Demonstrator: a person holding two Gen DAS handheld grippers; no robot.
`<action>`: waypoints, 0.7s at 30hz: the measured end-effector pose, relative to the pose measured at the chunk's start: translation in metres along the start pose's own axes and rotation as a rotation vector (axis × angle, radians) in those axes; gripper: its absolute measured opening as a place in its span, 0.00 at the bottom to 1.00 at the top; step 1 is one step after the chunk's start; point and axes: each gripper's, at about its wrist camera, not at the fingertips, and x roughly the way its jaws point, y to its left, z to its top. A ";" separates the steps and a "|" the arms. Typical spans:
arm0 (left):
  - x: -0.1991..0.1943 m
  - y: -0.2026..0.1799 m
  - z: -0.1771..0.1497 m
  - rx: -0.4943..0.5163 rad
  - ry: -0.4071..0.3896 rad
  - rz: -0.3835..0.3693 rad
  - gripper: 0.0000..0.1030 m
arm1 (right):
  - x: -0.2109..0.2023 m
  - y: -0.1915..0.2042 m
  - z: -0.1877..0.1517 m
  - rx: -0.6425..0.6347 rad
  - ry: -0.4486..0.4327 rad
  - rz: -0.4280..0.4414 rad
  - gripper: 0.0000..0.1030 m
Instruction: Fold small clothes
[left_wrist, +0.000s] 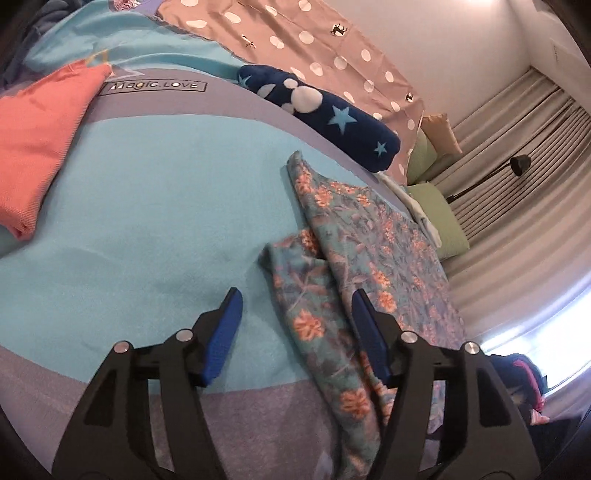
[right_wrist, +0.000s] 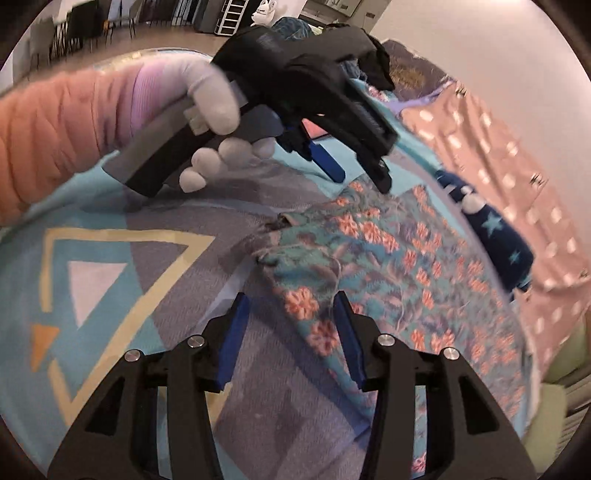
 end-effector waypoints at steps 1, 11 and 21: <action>0.000 0.001 0.001 -0.020 0.003 -0.028 0.61 | 0.001 0.002 0.001 -0.009 -0.005 -0.017 0.47; 0.045 -0.014 0.028 -0.073 0.082 -0.025 0.10 | 0.029 0.014 0.019 -0.076 -0.034 -0.143 0.24; 0.047 -0.001 0.031 -0.070 0.040 -0.002 0.07 | 0.026 0.023 0.013 -0.134 -0.037 -0.139 0.07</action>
